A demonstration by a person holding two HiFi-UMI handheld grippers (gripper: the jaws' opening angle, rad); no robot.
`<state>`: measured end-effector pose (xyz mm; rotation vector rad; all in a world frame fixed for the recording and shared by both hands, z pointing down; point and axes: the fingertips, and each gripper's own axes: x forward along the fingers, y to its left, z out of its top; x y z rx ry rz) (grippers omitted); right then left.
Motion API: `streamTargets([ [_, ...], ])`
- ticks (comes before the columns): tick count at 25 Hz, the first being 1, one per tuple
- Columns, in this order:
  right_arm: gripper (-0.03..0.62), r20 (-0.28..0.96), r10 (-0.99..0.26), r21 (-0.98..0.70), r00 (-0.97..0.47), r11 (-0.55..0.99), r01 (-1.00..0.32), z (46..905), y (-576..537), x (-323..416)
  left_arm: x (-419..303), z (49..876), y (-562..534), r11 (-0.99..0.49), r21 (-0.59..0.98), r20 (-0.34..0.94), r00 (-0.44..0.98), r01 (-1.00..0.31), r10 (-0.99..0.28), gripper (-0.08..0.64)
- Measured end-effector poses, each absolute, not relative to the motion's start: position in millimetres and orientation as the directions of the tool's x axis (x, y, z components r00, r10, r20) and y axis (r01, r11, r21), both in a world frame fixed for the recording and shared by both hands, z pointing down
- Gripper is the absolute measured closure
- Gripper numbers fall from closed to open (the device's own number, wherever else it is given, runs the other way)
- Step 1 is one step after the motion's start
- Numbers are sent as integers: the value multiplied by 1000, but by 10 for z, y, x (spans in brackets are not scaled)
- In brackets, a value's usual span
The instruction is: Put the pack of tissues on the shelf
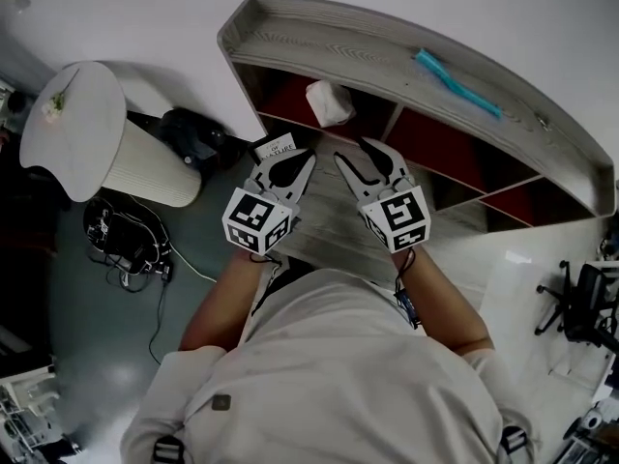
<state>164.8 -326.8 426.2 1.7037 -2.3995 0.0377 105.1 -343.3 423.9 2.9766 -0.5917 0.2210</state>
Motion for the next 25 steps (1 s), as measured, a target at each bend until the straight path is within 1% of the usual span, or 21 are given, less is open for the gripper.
streamTargets([
  [7,467,160,-906,91,-392,409,-908,4233,-2827,1568,960,4211,-3023,-896,59,153,890,-441,-428,546],
  [13,537,176,-869,74,-462,480,-874,4341,-2464,1472,869,4269,-2642,-885,44,171,876,-464,-451,546],
  [20,569,186,-814,76,-551,570,-818,4368,-2095,1289,705,4299,-2299,-871,46,191,860,-489,-473,546],
  [25,571,183,-795,84,-579,599,-796,4370,-1897,1150,515,4246,-2148,-868,30,196,855,-495,-480,546],
])
